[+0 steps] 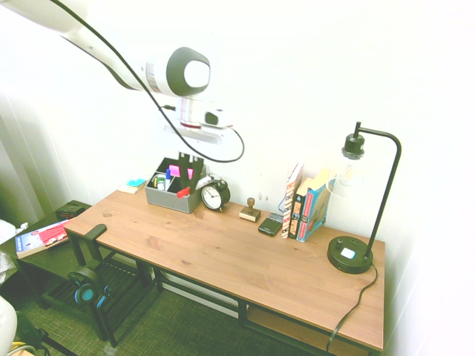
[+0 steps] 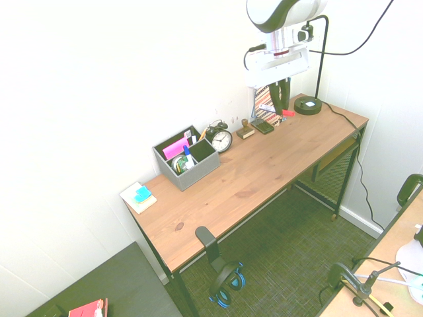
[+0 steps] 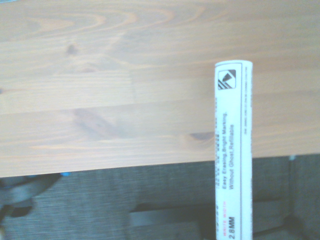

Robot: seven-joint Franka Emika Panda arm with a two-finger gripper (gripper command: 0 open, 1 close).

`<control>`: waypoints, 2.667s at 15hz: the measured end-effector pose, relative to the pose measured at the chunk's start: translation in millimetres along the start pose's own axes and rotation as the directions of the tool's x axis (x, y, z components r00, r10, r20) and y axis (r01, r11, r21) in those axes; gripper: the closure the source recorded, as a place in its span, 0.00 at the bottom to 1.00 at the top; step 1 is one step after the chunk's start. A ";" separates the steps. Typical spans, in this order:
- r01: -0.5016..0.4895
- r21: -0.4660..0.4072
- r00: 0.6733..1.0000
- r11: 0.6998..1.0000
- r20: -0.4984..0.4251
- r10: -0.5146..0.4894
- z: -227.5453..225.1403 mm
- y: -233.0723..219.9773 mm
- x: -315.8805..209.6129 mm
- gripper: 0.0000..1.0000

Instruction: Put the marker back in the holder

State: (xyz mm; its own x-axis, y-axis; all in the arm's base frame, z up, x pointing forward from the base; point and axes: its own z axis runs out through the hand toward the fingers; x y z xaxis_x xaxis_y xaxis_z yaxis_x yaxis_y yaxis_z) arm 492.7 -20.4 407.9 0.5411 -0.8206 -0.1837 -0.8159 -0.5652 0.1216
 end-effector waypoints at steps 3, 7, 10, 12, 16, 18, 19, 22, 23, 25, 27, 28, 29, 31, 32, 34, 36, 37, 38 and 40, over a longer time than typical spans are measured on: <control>-0.165 -0.003 0.982 0.986 0.088 0.164 19.2 -53.4 -46.1 1.00; -0.366 0.000 0.900 0.931 0.253 0.354 35.7 -114.1 -40.8 1.00; -0.463 0.020 0.808 0.886 0.420 0.413 34.9 -143.5 -32.8 1.00; -0.536 0.027 0.728 0.844 0.522 0.445 40.7 -151.9 -18.4 1.00; -0.622 0.005 0.639 0.783 0.581 0.504 73.1 -150.1 20.8 1.00; -0.637 0.002 0.626 0.771 0.585 0.515 85.7 -150.8 35.7 1.00; -0.639 0.002 0.622 0.769 0.589 0.515 91.4 -152.4 42.5 1.00; -0.638 0.017 0.618 0.770 0.607 0.499 100.2 -166.7 56.7 1.00; -0.638 0.020 0.619 0.770 0.609 0.496 102.4 -173.2 59.9 1.00; -0.636 0.031 0.621 0.771 0.613 0.488 104.7 -185.6 66.0 1.00; -0.636 0.036 0.622 0.771 0.615 0.485 108.2 -193.9 71.0 1.00; -0.637 0.037 0.622 0.770 0.615 0.485 109.6 -197.0 72.8 0.00; -0.638 0.035 0.620 0.770 0.615 0.486 112.4 -199.6 74.2 0.00; -0.638 0.026 0.618 0.770 0.615 0.491 119.9 -203.9 75.7 0.00; -0.637 0.022 0.616 0.770 0.614 0.493 124.1 -205.5 75.8 0.00; -0.636 0.017 0.616 0.772 0.614 0.494 128.6 -208.7 75.5 0.00; -0.632 0.013 0.617 0.774 0.612 0.494 132.0 -211.8 74.0 0.00; -0.631 0.011 0.618 0.776 0.611 0.494 133.8 -212.9 72.9 0.00; -0.630 0.009 0.619 0.777 0.611 0.494 135.2 -213.5 72.1 0.00; -0.630 0.009 0.618 0.776 0.611 0.495 135.2 -213.4 72.6 0.00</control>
State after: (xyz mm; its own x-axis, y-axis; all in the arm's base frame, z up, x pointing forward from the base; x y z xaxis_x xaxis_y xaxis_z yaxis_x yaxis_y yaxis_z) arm 678.6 52.0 236.7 -0.1935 -0.7356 -0.6492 -0.9763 0.0790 0.2015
